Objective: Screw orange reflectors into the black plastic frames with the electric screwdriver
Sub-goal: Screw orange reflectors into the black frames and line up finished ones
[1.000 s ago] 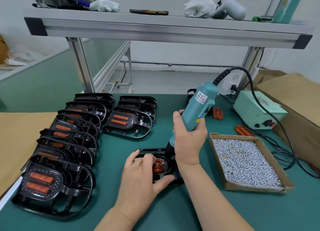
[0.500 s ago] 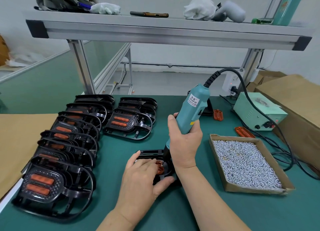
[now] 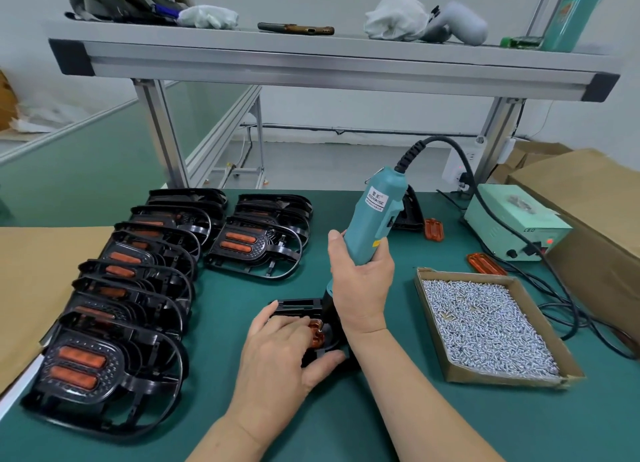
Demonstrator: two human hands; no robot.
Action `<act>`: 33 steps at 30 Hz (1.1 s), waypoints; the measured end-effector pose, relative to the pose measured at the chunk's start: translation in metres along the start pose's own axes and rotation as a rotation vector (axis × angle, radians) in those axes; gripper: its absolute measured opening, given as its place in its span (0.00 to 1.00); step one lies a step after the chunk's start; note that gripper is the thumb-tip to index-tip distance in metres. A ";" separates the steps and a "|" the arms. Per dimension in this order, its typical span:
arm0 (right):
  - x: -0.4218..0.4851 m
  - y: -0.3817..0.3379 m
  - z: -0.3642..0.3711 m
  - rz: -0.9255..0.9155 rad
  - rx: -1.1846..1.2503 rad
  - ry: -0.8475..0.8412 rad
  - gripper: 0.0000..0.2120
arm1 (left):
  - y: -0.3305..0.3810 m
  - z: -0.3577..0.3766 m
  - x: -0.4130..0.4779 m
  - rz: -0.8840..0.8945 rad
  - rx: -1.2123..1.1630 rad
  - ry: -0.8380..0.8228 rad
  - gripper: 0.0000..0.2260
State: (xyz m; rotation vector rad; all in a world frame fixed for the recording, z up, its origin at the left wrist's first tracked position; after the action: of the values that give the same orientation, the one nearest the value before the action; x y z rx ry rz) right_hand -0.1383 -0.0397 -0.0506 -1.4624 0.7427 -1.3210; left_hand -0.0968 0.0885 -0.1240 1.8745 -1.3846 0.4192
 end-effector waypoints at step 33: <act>0.095 0.062 -0.154 0.588 -0.392 0.075 0.19 | -0.002 0.000 -0.001 0.071 -0.021 0.060 0.20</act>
State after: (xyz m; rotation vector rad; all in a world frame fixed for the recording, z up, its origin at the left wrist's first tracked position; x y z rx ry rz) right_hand -0.2551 -0.1866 -0.0880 -1.3393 1.4160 -0.8048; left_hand -0.0952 0.0900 -0.1256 1.7854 -1.4126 0.4905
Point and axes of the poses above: each hand's wrist, its own x-axis towards the middle knuckle, its own z-axis out of the palm, y = z × x, the point moved 2 cm from there along x, towards the middle knuckle, and after that the axes turned 9 degrees about -x, right-handed, at the moved point
